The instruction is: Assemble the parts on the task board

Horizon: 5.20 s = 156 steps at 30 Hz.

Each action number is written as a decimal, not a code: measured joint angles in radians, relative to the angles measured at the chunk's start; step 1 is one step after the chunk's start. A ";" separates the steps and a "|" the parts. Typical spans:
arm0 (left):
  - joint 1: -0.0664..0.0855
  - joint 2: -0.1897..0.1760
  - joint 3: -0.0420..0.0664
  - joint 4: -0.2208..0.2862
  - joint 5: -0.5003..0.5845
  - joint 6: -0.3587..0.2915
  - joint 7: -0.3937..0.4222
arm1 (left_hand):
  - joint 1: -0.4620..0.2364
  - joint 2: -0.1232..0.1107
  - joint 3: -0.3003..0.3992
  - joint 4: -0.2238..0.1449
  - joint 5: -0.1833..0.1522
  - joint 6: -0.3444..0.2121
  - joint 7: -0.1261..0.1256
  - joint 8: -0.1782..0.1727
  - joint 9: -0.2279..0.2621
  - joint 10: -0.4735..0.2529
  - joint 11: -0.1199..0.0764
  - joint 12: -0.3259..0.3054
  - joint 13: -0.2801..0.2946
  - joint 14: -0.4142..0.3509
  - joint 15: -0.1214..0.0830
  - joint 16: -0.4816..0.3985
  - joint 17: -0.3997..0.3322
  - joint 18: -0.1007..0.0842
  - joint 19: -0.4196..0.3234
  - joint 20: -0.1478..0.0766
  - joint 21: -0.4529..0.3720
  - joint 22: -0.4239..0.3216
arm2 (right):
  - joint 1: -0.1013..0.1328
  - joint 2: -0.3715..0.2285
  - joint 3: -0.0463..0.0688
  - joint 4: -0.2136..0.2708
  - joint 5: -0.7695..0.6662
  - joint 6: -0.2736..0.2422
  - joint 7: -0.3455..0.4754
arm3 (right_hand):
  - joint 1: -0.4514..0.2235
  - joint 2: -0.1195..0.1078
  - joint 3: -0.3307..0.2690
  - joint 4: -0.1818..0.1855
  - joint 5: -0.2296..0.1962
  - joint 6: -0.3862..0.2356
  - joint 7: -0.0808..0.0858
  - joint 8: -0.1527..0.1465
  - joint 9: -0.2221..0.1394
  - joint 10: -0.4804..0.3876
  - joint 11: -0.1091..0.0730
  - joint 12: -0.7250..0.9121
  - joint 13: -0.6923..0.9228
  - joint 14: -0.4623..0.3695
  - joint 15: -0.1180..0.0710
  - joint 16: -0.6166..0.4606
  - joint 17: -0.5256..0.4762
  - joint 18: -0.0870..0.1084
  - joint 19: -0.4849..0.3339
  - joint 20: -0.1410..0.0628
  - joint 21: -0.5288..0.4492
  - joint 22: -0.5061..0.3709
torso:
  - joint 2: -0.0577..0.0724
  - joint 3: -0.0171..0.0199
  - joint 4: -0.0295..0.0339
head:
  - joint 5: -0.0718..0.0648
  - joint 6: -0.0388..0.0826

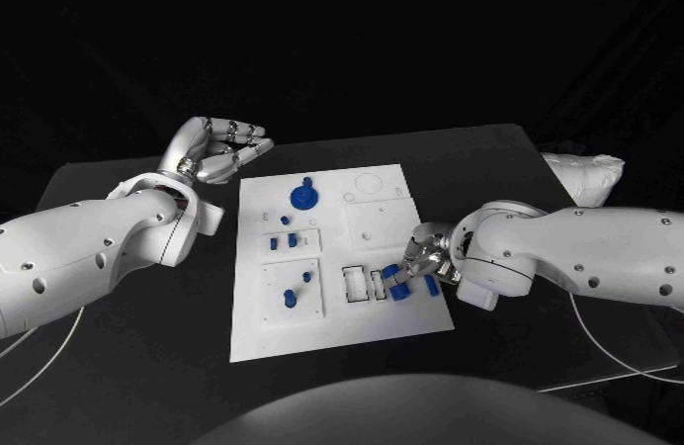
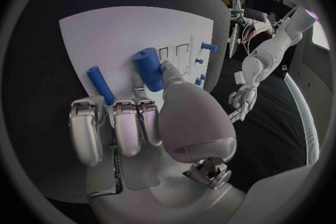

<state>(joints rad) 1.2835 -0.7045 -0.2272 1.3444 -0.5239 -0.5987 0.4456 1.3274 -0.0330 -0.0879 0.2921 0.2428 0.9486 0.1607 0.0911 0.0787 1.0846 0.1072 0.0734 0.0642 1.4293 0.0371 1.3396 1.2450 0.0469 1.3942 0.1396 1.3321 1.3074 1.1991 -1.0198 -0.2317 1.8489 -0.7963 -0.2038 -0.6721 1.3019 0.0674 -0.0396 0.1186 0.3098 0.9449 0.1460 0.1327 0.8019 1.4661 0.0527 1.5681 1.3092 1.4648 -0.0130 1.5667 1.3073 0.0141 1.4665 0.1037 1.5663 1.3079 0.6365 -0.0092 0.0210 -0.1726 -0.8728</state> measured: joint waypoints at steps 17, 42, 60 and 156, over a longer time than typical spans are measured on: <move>0.000 0.001 0.000 -0.001 0.000 0.001 -0.002 | 0.004 0.004 0.000 0.000 0.000 0.000 0.000 0.000 0.000 0.000 0.000 0.000 0.000 0.000 0.000 0.000 0.000 0.000 0.000 0.000 0.000 0.000 | 0.006 -0.029 -0.003 0.012 0.147 -0.076 0.055 | 0.000 0.000 0.065 -0.060 -0.014 0.055 -0.038 -0.007 -0.642 -0.007 -0.015 0.000 0.000 0.003 -0.004 0.000 0.000 0.000 0.000 -0.007 0.000 0.000 | 0.000 -0.0003 -0.0002 | 0.001 0.000; 0.000 0.003 -0.001 -0.005 0.000 0.003 -0.005 | 0.004 0.004 0.000 0.000 0.000 0.000 0.000 0.000 0.000 0.000 0.000 0.000 0.000 0.000 0.000 0.000 0.000 0.000 0.000 0.000 0.000 0.000 | 0.088 -0.059 -0.004 0.045 0.234 -0.092 0.069 | 0.000 -0.001 0.116 -0.111 -0.030 0.062 -0.030 -0.014 -0.646 -0.007 -0.014 0.000 0.000 0.000 -0.007 0.000 0.001 0.000 0.000 -0.007 0.000 0.000 | 0.000 -0.0003 -0.0001 | 0.012 0.000; 0.000 0.010 -0.001 -0.010 0.000 0.005 -0.007 | 0.004 0.004 0.000 0.000 0.000 0.000 0.000 0.000 0.000 0.000 0.000 0.000 0.000 0.000 0.000 0.000 0.000 0.000 0.000 0.000 0.000 0.000 | 0.096 -0.004 -0.004 0.025 0.399 -0.034 0.050 | -0.020 -0.021 0.205 -0.194 -0.040 0.066 -0.026 -0.016 -0.655 -0.007 -0.014 0.000 0.000 0.000 -0.007 0.000 0.000 0.000 0.000 -0.007 0.000 -0.001 | 0.000 -0.0010 0.0002 | 0.013 0.000; 0.000 0.008 -0.002 -0.008 -0.001 0.018 -0.016 | 0.007 0.007 -0.003 -0.003 0.000 0.000 0.000 0.000 0.000 0.000 0.000 0.000 0.000 0.000 0.000 0.000 0.000 0.000 0.000 0.000 -0.004 0.000 | 0.063 0.113 -0.004 -0.056 0.332 0.023 -0.024 | -0.137 -0.069 0.138 -0.121 -0.202 0.075 -0.008 -0.062 -0.697 0.000 0.008 0.000 0.000 0.003 0.005 0.000 0.000 0.000 0.000 -0.007 0.000 -0.001 | 0.000 -0.0008 0.0003 | 0.026 0.000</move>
<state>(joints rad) 1.2835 -0.6961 -0.2288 1.3360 -0.5248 -0.5811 0.4299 1.3344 -0.0260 -0.0909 0.2892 0.2428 0.9486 0.1607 0.0911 0.0787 1.0846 0.1072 0.0734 0.0642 1.4293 0.0371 1.3396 1.2450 0.0470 1.3942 0.1396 1.3280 1.3073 1.2626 -0.9069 -0.2361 1.7926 -0.4640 -0.1812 -0.6957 1.1645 -0.0013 0.0979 -0.0026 0.1078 1.0201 0.1380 0.0712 0.1049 1.4660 0.0603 1.5681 1.3092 1.4677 -0.0082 1.5667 1.3073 0.0142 1.4662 0.0967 1.5663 1.3074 0.6362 -0.0100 0.0213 -0.1471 -0.8728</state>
